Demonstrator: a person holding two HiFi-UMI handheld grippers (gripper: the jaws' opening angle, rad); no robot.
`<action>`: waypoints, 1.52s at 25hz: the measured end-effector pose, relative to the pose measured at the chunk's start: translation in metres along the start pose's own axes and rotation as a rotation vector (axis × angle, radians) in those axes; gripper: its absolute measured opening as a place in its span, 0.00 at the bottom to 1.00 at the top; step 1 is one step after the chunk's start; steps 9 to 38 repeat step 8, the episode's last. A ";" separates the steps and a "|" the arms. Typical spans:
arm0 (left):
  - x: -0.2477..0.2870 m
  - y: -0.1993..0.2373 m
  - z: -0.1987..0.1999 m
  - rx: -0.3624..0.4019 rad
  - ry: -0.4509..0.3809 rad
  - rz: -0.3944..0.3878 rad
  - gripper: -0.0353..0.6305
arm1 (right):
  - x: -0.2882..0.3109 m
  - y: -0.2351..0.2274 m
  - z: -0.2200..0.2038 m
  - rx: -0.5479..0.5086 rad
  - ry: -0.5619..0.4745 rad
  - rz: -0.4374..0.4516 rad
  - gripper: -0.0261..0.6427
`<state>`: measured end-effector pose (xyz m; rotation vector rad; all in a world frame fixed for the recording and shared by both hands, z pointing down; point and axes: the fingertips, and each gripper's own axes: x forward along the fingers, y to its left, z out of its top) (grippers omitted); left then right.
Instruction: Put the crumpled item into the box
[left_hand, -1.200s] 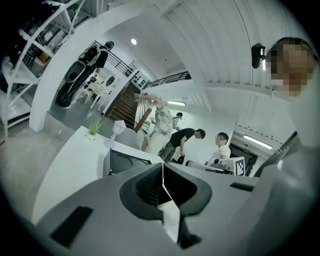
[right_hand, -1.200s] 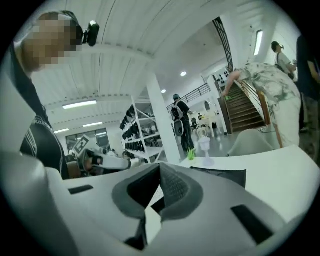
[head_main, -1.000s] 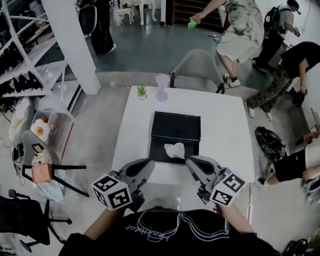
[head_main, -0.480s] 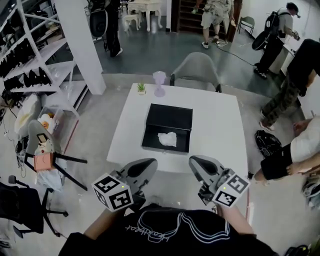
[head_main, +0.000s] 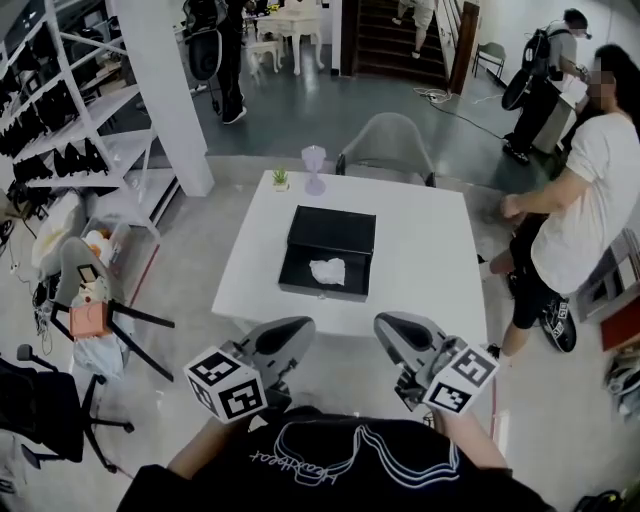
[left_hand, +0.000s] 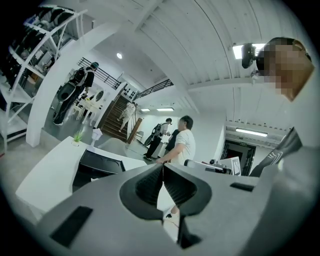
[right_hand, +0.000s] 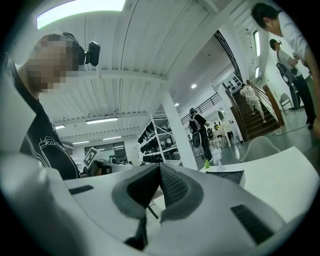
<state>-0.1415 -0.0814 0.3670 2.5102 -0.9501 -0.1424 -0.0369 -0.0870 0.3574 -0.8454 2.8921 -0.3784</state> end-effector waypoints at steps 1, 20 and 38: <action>-0.001 -0.002 -0.001 0.001 0.000 0.000 0.06 | -0.001 0.002 0.000 0.000 -0.001 0.002 0.04; -0.004 -0.010 -0.011 0.032 0.005 0.003 0.06 | -0.009 0.010 -0.010 0.001 0.006 0.011 0.04; -0.004 -0.010 -0.011 0.032 0.005 0.003 0.06 | -0.009 0.010 -0.010 0.001 0.006 0.011 0.04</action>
